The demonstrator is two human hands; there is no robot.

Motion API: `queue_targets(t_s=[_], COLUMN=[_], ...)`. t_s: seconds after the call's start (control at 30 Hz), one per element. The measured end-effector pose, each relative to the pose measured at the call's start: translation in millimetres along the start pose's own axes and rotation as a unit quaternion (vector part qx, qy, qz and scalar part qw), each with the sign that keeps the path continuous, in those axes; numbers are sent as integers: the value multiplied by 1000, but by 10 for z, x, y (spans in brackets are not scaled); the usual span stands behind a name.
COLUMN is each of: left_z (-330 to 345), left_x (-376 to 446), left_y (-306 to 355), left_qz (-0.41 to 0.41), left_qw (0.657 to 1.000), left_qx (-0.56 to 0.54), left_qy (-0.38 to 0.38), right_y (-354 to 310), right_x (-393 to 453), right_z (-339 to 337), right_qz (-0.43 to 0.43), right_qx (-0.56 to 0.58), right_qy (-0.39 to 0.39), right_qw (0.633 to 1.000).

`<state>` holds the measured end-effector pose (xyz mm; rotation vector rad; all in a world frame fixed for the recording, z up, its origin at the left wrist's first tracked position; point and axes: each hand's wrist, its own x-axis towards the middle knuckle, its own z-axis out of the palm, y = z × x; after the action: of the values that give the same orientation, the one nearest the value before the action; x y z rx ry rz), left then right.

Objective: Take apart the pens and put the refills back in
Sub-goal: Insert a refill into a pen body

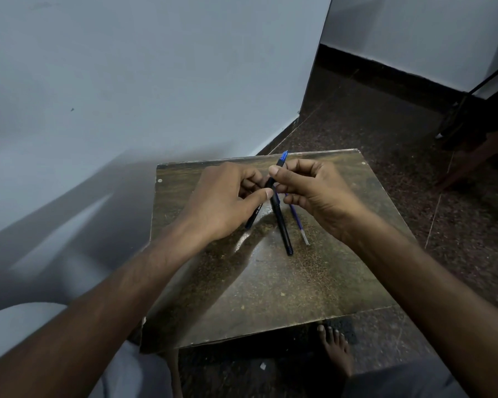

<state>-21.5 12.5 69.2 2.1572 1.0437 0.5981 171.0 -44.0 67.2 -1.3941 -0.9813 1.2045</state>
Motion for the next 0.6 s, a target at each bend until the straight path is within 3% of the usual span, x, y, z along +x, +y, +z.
queue_targets(t_s=[0.6], left_z=[54], left_x=[18], left_y=[-6], left_qz=[-29], left_qw=[999], left_qx=[-23], left_qy=[-25], right_y=[-67], right_x=[-5], right_z=[-44], right_qz=[62], right_qx=[53], right_qy=[34], right_qw=[996])
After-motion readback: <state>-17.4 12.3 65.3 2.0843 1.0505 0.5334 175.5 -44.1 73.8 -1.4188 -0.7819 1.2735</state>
